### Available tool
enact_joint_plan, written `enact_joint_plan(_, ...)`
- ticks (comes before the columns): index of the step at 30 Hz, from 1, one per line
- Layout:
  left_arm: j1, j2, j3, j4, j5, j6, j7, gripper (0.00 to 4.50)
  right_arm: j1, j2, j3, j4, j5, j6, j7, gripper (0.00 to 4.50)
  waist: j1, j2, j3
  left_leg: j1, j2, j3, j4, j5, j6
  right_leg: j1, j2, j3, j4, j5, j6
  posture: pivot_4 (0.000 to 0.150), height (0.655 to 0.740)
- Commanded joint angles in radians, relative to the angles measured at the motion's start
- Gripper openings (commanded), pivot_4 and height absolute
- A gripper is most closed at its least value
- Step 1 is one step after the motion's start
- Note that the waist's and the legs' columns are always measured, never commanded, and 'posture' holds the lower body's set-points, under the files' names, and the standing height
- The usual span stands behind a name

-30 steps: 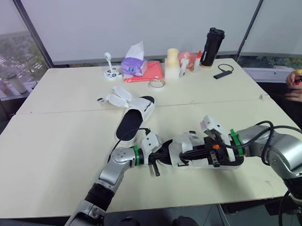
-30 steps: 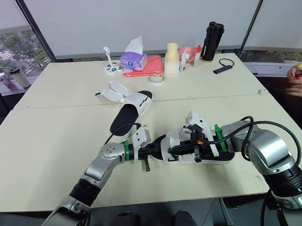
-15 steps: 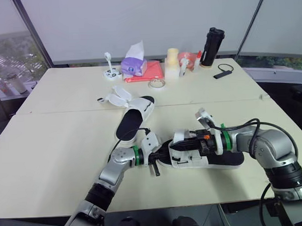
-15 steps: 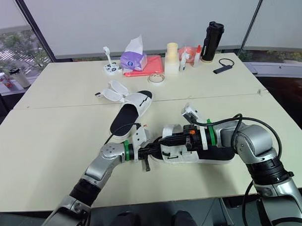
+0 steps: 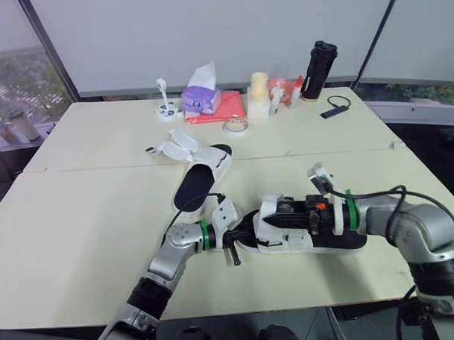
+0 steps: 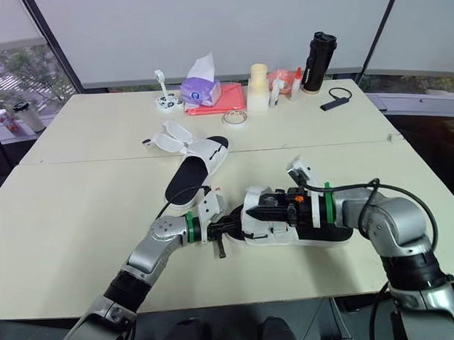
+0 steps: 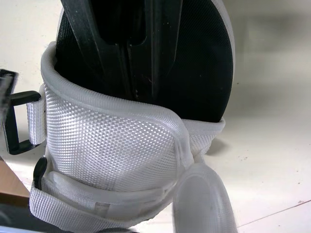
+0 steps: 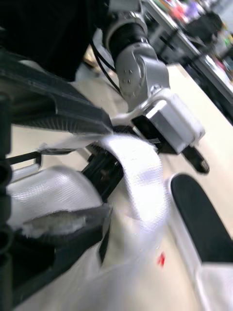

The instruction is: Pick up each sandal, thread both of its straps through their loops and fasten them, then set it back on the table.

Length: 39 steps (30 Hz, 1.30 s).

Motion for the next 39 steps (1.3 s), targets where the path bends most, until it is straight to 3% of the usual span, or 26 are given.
enact_joint_plan(1,0.03,0.026,-0.019,0.092,0.047,0.047,0.012,0.0,0.04,0.034,-0.079,-0.117,0.089,0.04,-0.091,2.37,-0.001,0.0,0.0,0.0,0.0,0.0,0.0,0.0,0.0,0.0,0.0,0.0,0.0,0.0,0.0,0.15,0.74)
enact_joint_plan(11,0.005,0.023,-0.027,0.126,0.049,0.036,-0.004,0.0,0.12,0.117,-0.082,-0.254,0.195,0.067,-0.28,2.37,-0.001,0.0,0.0,0.0,0.0,0.0,0.0,0.0,0.0,0.0,0.001,0.0,0.0,0.0,0.0,0.15,0.74)
enact_joint_plan(35,0.021,0.028,-0.029,0.138,0.056,0.035,0.002,0.0,0.308,0.13,0.071,-0.309,0.165,-0.005,-0.38,2.37,-0.001,-0.001,-0.001,-0.001,0.0,0.0,0.0,0.0,0.0,0.0,0.001,0.0,-0.001,0.0,0.0,0.15,0.74)
enact_joint_plan(38,0.024,0.029,-0.029,0.139,0.058,0.032,0.005,0.0,0.333,0.139,0.083,-0.313,0.143,-0.019,-0.401,1.66,-0.001,-0.001,-0.001,-0.001,0.0,0.0,0.0,0.0,0.0,-0.001,0.001,0.0,-0.001,0.0,0.0,0.15,0.74)
enact_joint_plan(39,0.025,0.028,-0.028,0.14,0.057,0.034,0.005,0.0,0.34,0.146,0.088,-0.311,0.138,-0.022,-0.411,1.2,-0.001,-0.001,-0.001,-0.001,0.0,0.0,0.0,0.0,0.0,-0.001,0.001,0.0,-0.001,0.0,0.0,0.15,0.74)
